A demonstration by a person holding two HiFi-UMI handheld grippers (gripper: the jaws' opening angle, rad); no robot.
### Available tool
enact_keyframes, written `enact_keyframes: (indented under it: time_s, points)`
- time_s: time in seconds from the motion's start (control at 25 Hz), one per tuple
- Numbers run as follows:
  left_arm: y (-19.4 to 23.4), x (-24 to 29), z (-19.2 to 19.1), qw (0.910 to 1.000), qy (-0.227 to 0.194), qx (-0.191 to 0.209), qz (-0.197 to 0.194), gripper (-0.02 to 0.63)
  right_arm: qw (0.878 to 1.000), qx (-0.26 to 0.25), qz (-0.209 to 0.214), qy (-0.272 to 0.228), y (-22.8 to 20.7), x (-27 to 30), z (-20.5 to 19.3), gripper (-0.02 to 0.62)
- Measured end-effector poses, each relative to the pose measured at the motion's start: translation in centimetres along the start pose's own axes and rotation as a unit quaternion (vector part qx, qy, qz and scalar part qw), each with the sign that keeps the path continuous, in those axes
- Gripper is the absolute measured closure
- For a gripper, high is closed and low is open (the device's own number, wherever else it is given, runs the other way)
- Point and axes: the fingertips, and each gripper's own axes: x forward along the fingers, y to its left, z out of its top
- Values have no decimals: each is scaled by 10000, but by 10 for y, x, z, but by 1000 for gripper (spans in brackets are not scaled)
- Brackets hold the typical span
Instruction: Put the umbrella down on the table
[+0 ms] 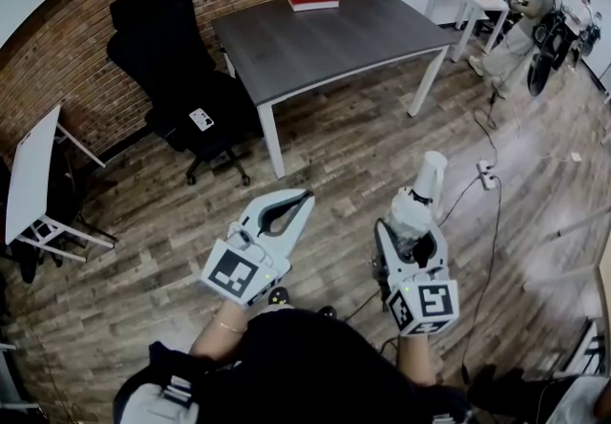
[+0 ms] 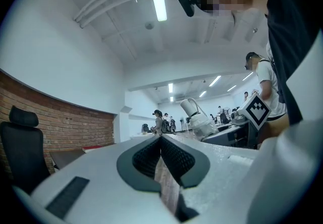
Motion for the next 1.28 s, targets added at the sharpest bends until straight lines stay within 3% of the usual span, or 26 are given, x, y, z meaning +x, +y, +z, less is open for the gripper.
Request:
enact_keyframes:
  time_s: [0.52, 0.84, 1.28]
  points:
    - [-12, 6, -1, 9999, 61, 24, 138, 603, 9998, 46, 190, 87, -8, -7, -5, 310]
    - [-6, 23, -13, 10000, -59, 3, 13, 603, 9999, 66, 112, 100, -17, -1, -14, 310]
    - [38, 83, -19, 9996, -178, -73, -218, 603, 9998, 16, -111, 134, -50, 53, -3, 310]
